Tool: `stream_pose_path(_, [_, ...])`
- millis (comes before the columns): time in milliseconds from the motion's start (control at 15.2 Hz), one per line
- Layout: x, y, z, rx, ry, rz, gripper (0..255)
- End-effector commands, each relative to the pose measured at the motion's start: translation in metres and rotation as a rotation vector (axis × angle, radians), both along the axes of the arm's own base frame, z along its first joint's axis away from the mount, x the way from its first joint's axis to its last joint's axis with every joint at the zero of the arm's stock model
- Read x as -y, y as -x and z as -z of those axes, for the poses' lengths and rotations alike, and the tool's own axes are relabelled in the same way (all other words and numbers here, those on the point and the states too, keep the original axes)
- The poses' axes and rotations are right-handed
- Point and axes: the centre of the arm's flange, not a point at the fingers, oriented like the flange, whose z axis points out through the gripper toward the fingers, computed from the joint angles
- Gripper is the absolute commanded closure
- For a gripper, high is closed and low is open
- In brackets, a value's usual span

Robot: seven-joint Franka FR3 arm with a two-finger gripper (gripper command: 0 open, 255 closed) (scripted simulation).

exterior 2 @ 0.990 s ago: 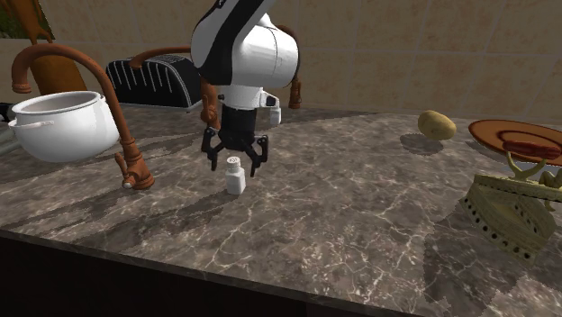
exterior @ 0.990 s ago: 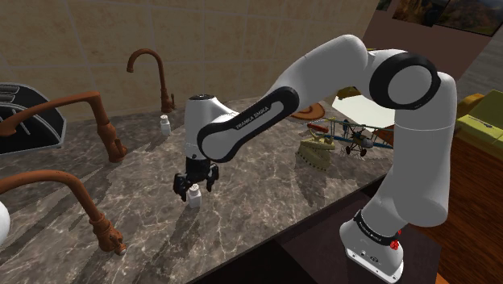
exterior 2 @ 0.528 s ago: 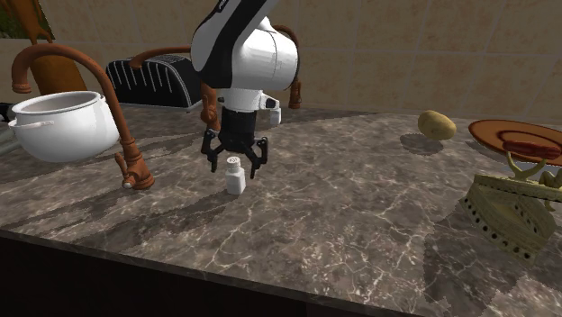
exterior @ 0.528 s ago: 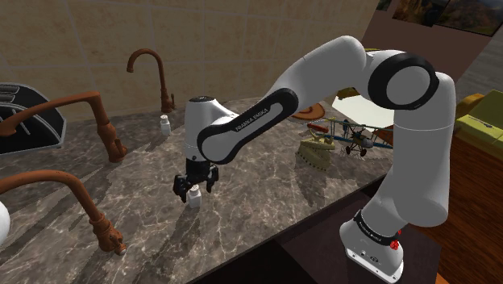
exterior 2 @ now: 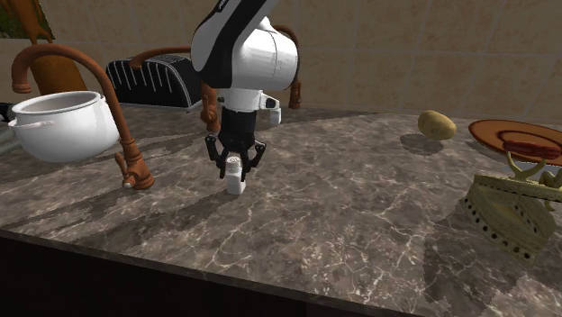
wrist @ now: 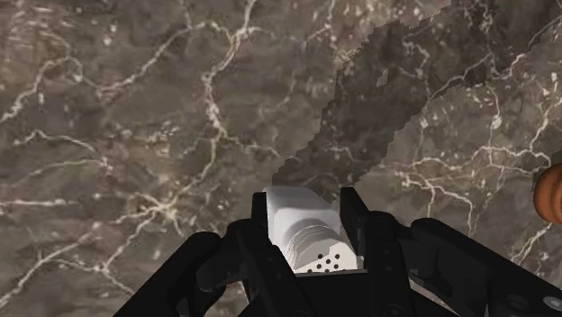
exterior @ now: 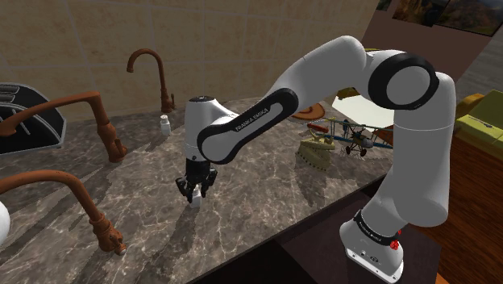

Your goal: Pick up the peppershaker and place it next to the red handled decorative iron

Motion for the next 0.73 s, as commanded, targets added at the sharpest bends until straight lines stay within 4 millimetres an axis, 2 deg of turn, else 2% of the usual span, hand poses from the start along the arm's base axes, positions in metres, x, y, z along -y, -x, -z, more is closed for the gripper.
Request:
stream_pose_path(0, [0.000, 0.000, 0.000, 0.000, 0.000, 0.000, 255])
stream_pose_path(66, [0.000, 0.000, 0.000, 0.000, 0.000, 0.000, 255])
stream_pose_path(660, [0.000, 0.000, -0.047, 0.000, 0.000, 0.000, 255])
